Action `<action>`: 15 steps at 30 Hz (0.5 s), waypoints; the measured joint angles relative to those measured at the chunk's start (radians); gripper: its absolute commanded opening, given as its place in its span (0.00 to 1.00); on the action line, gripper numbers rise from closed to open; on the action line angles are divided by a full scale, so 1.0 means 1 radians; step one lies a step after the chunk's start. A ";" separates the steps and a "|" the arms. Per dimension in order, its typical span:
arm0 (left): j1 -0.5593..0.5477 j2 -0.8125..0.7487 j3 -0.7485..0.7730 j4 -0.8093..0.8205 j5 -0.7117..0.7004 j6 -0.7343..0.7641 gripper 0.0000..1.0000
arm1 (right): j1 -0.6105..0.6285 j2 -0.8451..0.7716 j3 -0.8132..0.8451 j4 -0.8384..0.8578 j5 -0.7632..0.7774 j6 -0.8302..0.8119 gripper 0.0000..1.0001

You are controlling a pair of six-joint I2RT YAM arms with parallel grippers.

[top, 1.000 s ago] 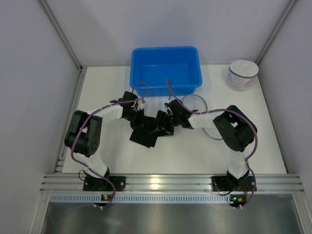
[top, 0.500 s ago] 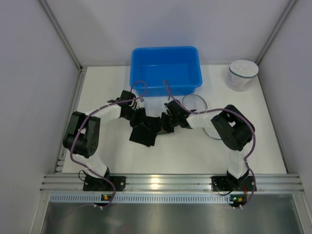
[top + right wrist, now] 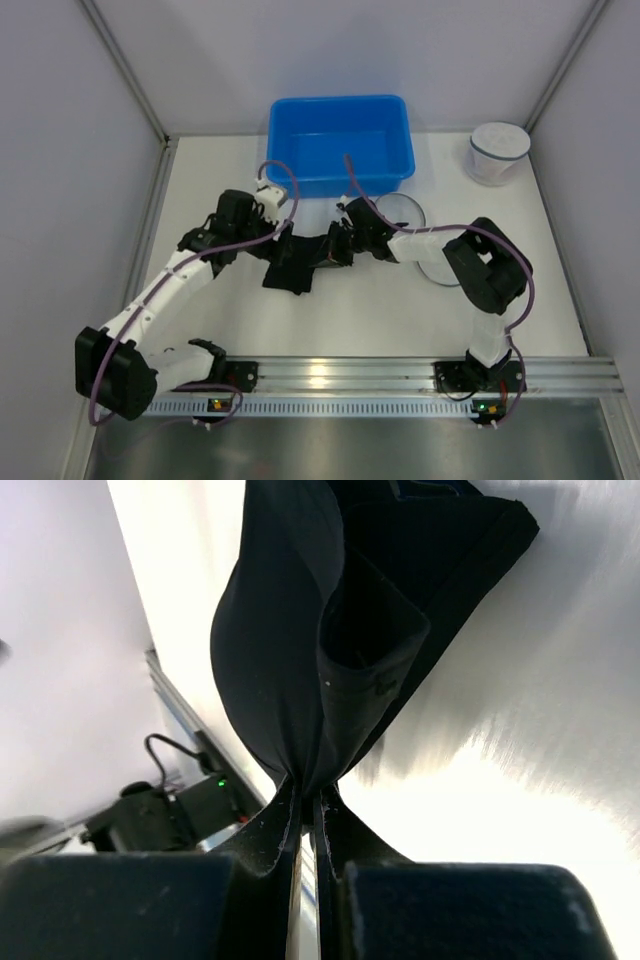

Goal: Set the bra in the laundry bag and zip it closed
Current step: Pick up the bra from the center of the board.

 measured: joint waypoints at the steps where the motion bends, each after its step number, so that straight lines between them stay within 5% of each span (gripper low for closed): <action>1: -0.029 -0.010 -0.015 -0.007 -0.029 0.019 0.81 | 0.000 0.000 -0.003 0.004 -0.003 0.021 0.00; 15: -0.591 0.134 -0.060 -0.005 -0.452 0.172 0.86 | 0.000 0.019 -0.015 0.097 -0.039 0.229 0.00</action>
